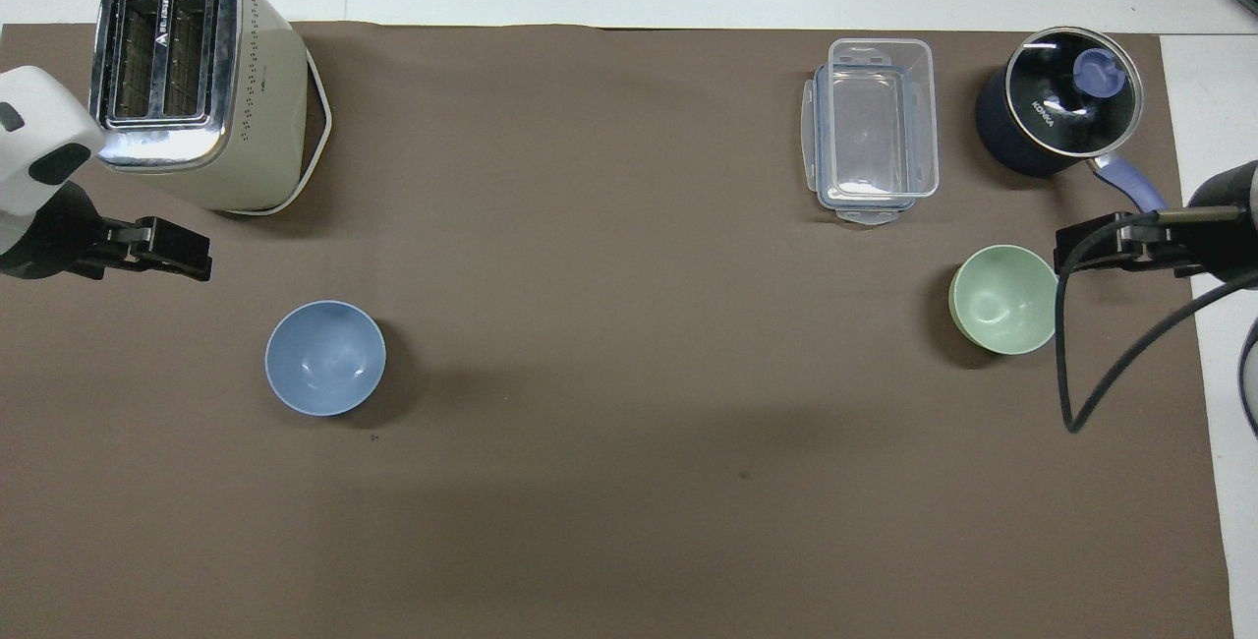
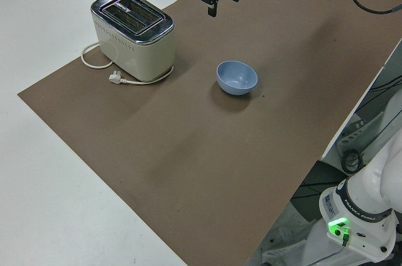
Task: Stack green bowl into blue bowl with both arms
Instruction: 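Reach the left gripper toward the rim of the light blue bowl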
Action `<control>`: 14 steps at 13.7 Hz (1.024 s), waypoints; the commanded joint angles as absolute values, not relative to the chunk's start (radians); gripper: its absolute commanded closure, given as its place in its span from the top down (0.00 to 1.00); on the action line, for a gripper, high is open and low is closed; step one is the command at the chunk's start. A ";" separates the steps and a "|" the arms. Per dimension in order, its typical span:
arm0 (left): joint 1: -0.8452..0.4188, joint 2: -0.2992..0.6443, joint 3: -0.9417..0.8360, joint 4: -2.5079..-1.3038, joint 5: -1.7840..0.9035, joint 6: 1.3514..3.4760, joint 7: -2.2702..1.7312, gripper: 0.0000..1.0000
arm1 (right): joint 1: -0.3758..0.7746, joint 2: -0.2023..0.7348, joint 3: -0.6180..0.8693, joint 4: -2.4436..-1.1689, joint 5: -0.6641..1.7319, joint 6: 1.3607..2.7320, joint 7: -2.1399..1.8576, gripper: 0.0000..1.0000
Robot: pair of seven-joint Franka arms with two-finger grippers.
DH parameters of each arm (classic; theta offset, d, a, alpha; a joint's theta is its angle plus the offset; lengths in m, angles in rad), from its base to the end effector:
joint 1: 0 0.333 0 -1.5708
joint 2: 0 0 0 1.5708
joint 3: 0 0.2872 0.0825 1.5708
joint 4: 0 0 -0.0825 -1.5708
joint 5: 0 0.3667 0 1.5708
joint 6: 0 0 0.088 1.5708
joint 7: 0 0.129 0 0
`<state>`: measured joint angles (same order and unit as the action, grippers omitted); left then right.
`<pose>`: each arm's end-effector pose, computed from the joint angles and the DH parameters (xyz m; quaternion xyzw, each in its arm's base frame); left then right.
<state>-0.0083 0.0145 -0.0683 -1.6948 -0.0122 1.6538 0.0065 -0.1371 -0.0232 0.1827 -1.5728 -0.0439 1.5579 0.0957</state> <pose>0.5402 -0.0428 0.5164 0.9988 -0.0409 -0.0279 0.0056 0.5295 0.0195 0.5840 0.9994 -0.0254 0.0056 0.0237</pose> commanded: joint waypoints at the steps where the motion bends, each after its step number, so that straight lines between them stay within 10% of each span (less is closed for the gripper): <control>1: -0.003 -0.067 -0.066 -1.880 -0.011 1.797 0.018 1.00 | -0.150 -0.011 0.187 -1.551 -0.020 1.548 0.080 1.00; 14: -0.002 -0.066 -0.064 -2.365 -0.051 2.305 0.129 1.00 | -0.156 -0.012 0.186 -1.559 0.009 1.549 0.087 1.00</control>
